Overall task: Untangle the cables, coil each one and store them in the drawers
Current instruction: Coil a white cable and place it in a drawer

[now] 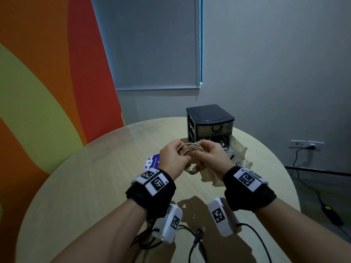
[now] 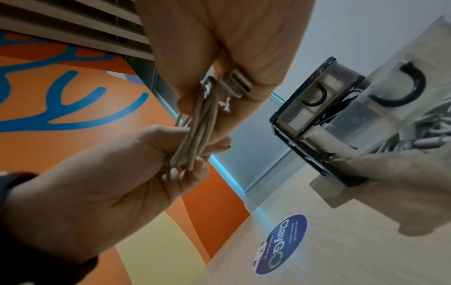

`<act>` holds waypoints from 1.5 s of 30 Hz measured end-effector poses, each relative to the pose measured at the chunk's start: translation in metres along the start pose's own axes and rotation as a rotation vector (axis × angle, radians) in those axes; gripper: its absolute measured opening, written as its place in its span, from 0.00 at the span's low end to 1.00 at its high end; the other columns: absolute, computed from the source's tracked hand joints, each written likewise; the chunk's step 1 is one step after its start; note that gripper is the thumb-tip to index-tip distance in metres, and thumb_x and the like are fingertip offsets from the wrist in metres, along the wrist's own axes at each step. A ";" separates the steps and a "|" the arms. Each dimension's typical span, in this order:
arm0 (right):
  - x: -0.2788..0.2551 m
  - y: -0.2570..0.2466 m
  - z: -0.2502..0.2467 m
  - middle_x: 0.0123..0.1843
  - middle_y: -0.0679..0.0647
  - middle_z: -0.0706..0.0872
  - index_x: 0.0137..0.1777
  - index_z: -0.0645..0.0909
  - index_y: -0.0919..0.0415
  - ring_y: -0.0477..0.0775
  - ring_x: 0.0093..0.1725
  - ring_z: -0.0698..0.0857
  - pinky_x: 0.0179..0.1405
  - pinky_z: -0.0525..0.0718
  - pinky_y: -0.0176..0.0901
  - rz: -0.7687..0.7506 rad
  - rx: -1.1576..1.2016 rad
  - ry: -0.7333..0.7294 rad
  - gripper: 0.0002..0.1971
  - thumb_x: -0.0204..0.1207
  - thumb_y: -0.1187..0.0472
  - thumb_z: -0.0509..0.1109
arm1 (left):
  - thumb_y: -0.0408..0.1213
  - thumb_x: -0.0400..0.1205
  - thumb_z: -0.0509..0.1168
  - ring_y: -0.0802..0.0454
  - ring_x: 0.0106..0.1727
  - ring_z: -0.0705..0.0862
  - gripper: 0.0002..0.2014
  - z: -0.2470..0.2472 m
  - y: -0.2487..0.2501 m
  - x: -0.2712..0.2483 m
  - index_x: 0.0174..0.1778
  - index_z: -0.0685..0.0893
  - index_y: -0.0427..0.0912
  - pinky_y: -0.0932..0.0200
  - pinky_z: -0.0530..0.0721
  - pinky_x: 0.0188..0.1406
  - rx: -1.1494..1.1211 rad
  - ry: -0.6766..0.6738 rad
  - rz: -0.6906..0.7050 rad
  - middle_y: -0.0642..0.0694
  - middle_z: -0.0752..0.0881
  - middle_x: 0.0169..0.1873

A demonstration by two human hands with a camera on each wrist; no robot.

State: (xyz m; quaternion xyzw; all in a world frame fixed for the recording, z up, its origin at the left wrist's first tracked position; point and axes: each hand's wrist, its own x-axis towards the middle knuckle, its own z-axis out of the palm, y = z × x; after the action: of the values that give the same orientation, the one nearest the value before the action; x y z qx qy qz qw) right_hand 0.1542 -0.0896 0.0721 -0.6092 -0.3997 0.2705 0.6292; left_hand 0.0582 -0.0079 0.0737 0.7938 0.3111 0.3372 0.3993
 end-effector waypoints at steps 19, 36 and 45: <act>0.002 -0.002 -0.005 0.52 0.64 0.86 0.65 0.77 0.72 0.56 0.45 0.86 0.44 0.86 0.43 0.107 0.496 -0.102 0.22 0.71 0.66 0.70 | 0.26 0.76 0.69 0.49 0.37 0.87 0.06 0.005 0.000 -0.003 0.45 0.86 0.40 0.61 0.84 0.29 -0.557 -0.123 -0.293 0.43 0.88 0.35; 0.003 0.000 0.013 0.21 0.52 0.84 0.43 0.78 0.67 0.44 0.18 0.80 0.18 0.79 0.32 0.228 0.587 0.074 0.17 0.86 0.59 0.52 | 0.24 0.73 0.72 0.51 0.39 0.87 0.10 0.013 0.002 0.001 0.46 0.82 0.41 0.56 0.87 0.44 -0.488 -0.009 -0.145 0.44 0.87 0.38; 0.006 -0.001 0.013 0.40 0.60 0.82 0.48 0.81 0.63 0.52 0.36 0.80 0.38 0.77 0.43 0.191 0.452 0.037 0.16 0.84 0.54 0.55 | 0.47 0.83 0.62 0.45 0.50 0.86 0.14 0.024 0.010 -0.001 0.53 0.83 0.38 0.47 0.86 0.54 -0.588 0.009 -0.170 0.36 0.87 0.47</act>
State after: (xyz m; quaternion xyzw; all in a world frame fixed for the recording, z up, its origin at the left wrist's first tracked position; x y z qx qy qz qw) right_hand 0.1463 -0.0779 0.0736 -0.4928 -0.2582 0.4001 0.7283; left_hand 0.0784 -0.0239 0.0713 0.6138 0.2674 0.3818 0.6371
